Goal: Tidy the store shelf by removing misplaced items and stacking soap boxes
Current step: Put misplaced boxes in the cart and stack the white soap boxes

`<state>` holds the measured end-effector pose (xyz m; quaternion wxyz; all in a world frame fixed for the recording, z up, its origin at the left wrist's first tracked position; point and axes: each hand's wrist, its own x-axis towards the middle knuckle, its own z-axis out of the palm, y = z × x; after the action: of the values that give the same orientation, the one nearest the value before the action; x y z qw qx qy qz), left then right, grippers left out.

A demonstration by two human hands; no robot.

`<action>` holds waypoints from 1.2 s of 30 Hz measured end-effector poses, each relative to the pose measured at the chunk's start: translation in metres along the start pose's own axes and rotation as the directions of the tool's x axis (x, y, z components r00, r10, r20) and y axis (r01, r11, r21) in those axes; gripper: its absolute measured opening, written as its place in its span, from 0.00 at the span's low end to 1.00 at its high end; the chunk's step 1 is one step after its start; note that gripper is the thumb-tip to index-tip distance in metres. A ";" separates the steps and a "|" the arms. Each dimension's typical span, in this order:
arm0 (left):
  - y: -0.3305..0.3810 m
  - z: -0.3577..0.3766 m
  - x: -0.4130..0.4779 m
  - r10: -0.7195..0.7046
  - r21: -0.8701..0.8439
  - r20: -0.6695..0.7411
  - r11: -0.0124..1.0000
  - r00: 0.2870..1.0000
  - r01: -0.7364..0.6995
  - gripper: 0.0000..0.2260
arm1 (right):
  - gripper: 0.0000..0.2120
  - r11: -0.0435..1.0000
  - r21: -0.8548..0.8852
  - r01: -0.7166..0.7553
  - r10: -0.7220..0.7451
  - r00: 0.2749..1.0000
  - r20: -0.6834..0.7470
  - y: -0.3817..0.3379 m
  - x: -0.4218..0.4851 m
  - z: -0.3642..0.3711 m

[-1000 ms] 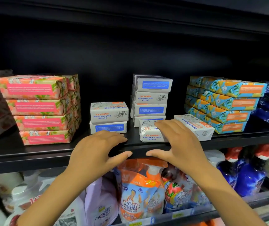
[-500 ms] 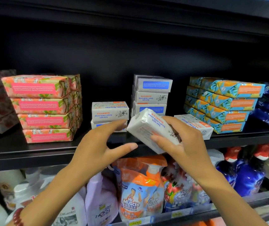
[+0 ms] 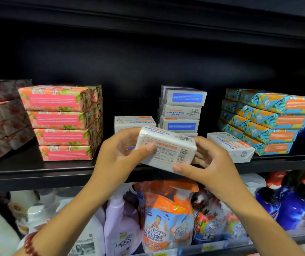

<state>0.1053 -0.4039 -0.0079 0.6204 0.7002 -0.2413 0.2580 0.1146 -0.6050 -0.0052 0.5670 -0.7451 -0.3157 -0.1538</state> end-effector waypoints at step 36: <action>-0.013 0.035 0.028 -0.296 -0.212 0.054 0.930 0.954 0.300 0.08 | 0.22 0.291 -0.817 -0.497 0.460 0.822 -0.336 0.015 0.036 -0.078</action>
<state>0.1365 -0.4374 -0.0025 0.7229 0.6590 -0.1657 0.1253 0.1615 -0.6705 0.0294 0.1230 -0.9820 0.0579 -0.1308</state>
